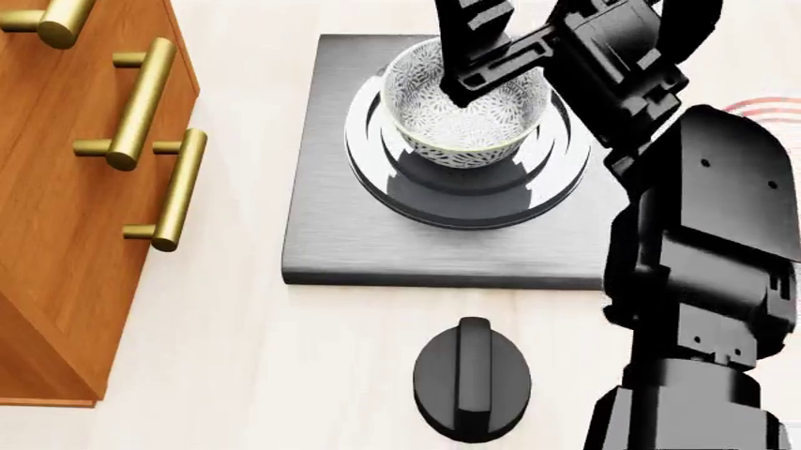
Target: Put the bowl on the stove.
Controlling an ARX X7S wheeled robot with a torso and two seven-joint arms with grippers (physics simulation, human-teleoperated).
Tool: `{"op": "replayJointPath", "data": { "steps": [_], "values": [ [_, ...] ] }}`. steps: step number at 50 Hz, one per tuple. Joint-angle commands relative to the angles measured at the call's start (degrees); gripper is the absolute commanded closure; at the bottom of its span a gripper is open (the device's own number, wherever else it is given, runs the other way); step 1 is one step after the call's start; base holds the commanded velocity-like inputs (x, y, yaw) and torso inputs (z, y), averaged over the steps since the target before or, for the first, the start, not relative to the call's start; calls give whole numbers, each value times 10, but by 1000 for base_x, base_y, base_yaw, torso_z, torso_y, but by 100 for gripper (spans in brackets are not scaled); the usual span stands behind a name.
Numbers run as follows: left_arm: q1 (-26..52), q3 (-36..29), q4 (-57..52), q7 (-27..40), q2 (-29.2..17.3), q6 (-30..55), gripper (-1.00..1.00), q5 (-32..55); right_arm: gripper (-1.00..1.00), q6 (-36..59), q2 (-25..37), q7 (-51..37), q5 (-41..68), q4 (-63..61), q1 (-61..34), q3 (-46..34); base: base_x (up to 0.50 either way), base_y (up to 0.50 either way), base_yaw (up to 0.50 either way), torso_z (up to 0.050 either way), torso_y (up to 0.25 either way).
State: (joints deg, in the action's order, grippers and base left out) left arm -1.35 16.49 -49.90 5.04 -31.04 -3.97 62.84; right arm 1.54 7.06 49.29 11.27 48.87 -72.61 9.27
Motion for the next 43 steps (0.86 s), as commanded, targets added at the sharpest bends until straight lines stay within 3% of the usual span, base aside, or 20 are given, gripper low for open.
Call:
{"op": "replayJointPath", "data": {
  "steps": [1,5,23,43],
  "values": [
    [-1,8,6,-16,9,-2,-100,-14,-100,24,-32,-50,50,-307,199,96,0,0,0,0,0],
    [-1,7,5,-16,9,-3,-100,-14,-100,2,-49,-63,104,-386,251,143,0,0,0,0,0],
    [0,6,3,-12,7,-4,-100,-12,-100,-58,-56,-165,260,-553,372,201,0,0,0,0,0],
    [-1,10,0,-5,3,-8,-100,-6,-100,-115,-48,-160,358,-654,348,173,0,0,0,0,0]
  ]
}}
